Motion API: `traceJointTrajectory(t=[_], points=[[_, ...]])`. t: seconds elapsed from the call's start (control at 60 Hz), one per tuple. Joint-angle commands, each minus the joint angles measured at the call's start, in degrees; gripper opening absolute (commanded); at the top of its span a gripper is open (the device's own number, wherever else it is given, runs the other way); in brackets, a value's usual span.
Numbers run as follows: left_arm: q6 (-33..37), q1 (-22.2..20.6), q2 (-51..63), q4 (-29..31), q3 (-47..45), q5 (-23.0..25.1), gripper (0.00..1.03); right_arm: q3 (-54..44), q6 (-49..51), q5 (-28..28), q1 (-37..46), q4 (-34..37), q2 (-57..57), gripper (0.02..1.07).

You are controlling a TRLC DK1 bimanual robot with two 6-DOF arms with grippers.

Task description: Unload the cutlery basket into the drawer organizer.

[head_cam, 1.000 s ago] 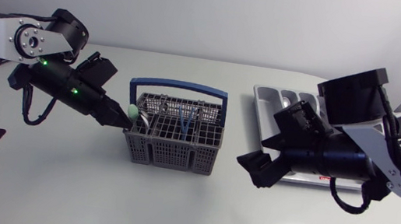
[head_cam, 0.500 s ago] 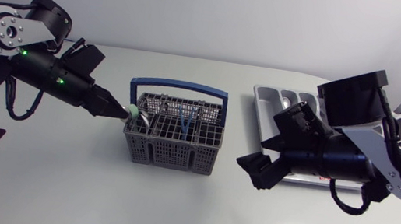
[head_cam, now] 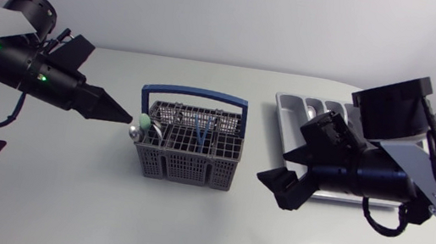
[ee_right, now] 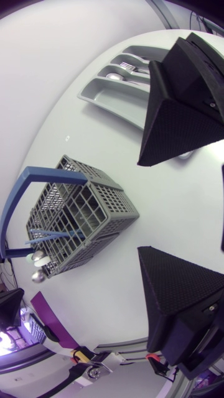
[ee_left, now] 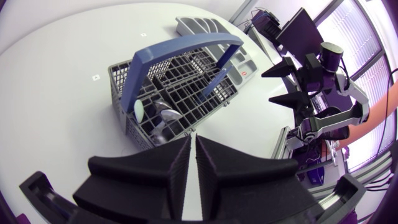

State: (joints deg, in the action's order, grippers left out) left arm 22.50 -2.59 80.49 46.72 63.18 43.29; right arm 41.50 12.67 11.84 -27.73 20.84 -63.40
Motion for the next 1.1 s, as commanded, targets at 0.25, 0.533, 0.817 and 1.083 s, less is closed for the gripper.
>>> traceJointTrajectory(t=[0.25,0.533,0.817,1.083], points=[[2.0,0.9,-0.6,0.7,0.4,0.3,0.13,-1.9,1.2,0.4,-1.4,0.3,1.6,0.95],[1.5,1.7,3.3,0.7,-0.6,-3.2,0.60,-2.5,1.3,0.4,-1.8,0.1,1.4,0.95],[-3.8,-1.8,3.9,-2.3,-1.4,-9.8,0.61,-2.3,1.1,0.1,-2.7,0.1,0.8,0.95],[-5.1,-2.9,7.0,-5.5,-0.7,-13.0,0.61,-2.5,1.0,0.1,-2.9,-0.1,0.6,0.95]])
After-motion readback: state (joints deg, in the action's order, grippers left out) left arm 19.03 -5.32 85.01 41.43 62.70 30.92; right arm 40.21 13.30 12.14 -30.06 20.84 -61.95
